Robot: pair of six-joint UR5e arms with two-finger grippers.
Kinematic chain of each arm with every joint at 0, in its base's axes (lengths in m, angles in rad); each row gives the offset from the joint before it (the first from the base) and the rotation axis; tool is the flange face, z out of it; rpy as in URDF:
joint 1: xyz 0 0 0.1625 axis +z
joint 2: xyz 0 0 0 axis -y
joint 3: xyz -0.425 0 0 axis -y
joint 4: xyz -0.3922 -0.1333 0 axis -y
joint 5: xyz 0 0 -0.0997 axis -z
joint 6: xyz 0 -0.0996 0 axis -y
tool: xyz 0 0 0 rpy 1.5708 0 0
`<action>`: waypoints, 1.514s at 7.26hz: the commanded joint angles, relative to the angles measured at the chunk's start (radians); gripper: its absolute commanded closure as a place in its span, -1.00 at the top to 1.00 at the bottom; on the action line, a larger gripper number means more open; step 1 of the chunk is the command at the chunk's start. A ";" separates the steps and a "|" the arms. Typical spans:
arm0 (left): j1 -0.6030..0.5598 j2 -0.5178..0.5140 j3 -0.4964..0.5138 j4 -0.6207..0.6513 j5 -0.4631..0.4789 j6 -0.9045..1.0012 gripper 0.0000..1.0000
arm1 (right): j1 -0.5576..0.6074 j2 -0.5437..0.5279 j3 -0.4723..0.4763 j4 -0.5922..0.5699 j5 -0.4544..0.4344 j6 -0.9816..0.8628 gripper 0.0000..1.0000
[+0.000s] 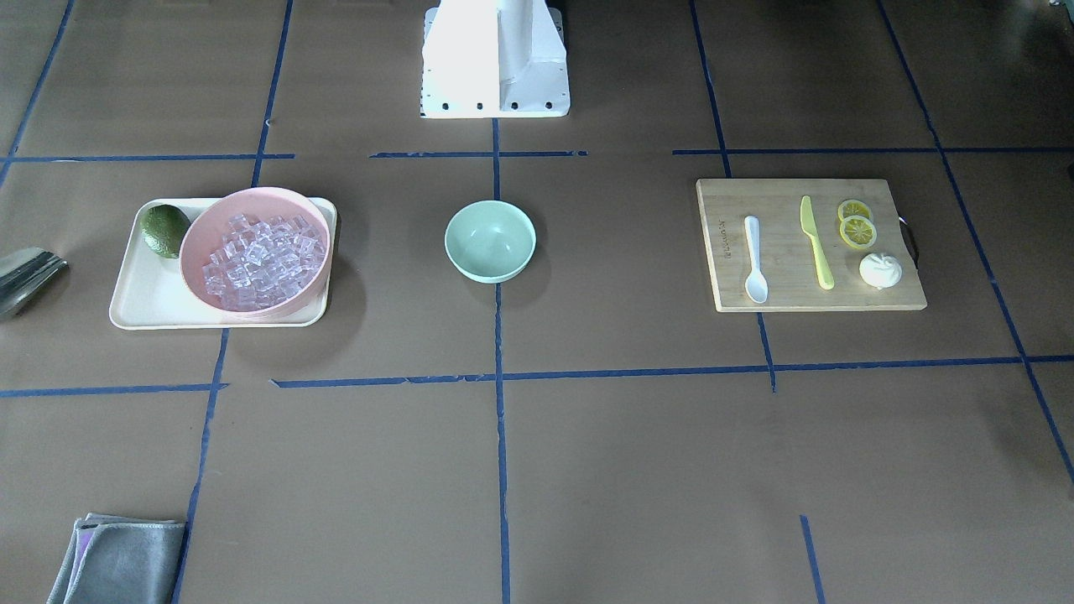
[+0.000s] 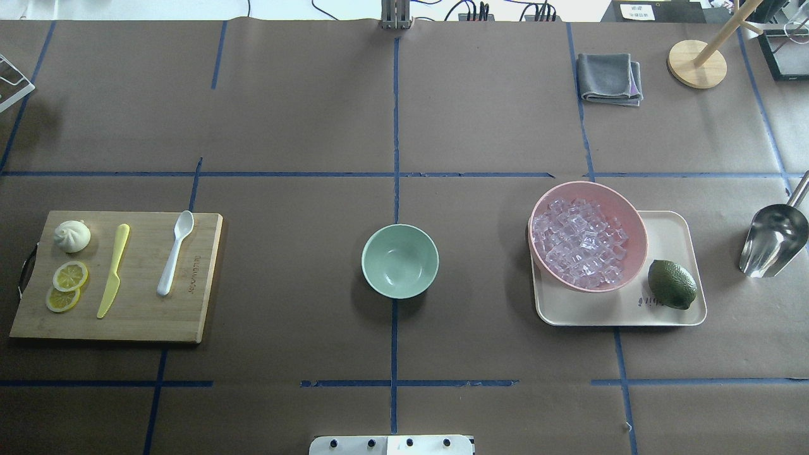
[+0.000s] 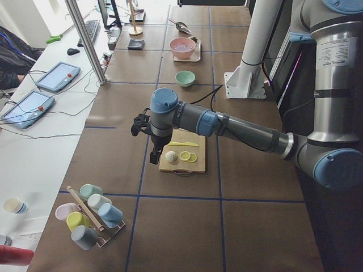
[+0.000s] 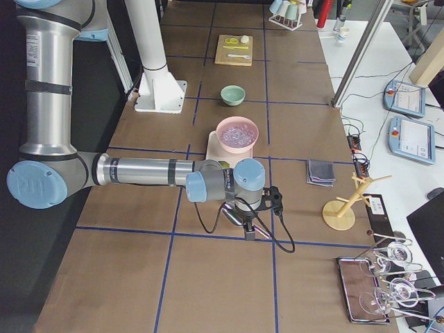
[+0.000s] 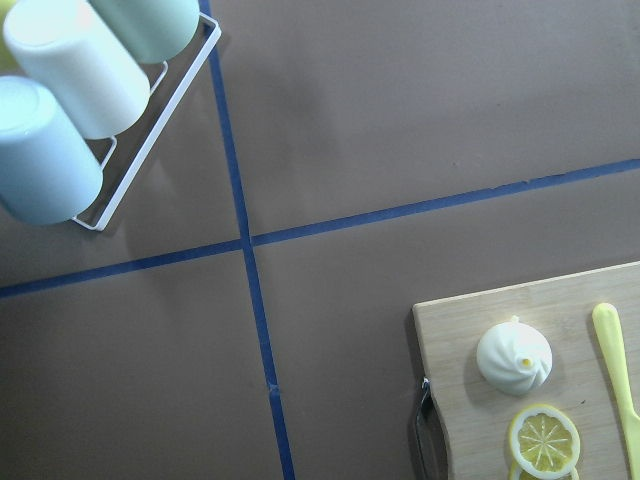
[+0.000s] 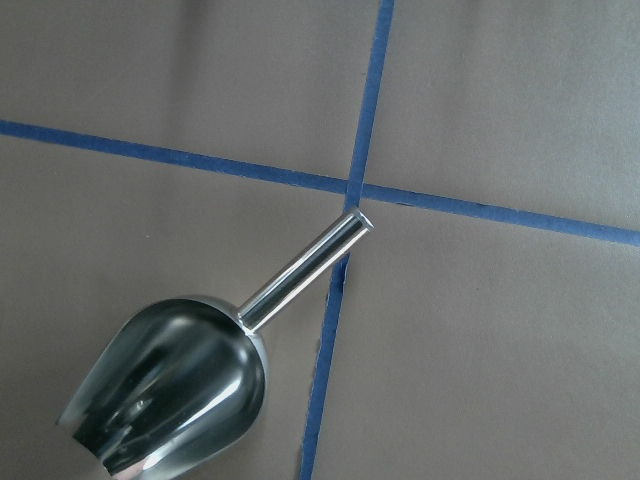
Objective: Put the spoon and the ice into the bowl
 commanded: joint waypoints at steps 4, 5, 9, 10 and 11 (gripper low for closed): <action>0.490 -0.078 -0.024 -0.287 0.181 -0.794 1.00 | -0.003 0.001 -0.003 0.001 0.028 -0.001 1.00; 0.605 -0.119 -0.010 -0.306 0.301 -0.894 1.00 | -0.003 -0.001 -0.006 0.001 0.031 -0.001 1.00; 0.755 -0.182 0.154 -0.407 0.386 -0.953 1.00 | -0.001 -0.001 -0.009 0.001 0.034 -0.001 1.00; 0.757 -0.185 0.182 -0.430 0.382 -0.955 0.92 | -0.003 -0.001 -0.009 0.001 0.033 -0.003 1.00; 0.760 -0.187 0.187 -0.430 0.380 -0.955 0.75 | -0.003 -0.001 -0.009 0.001 0.033 -0.003 1.00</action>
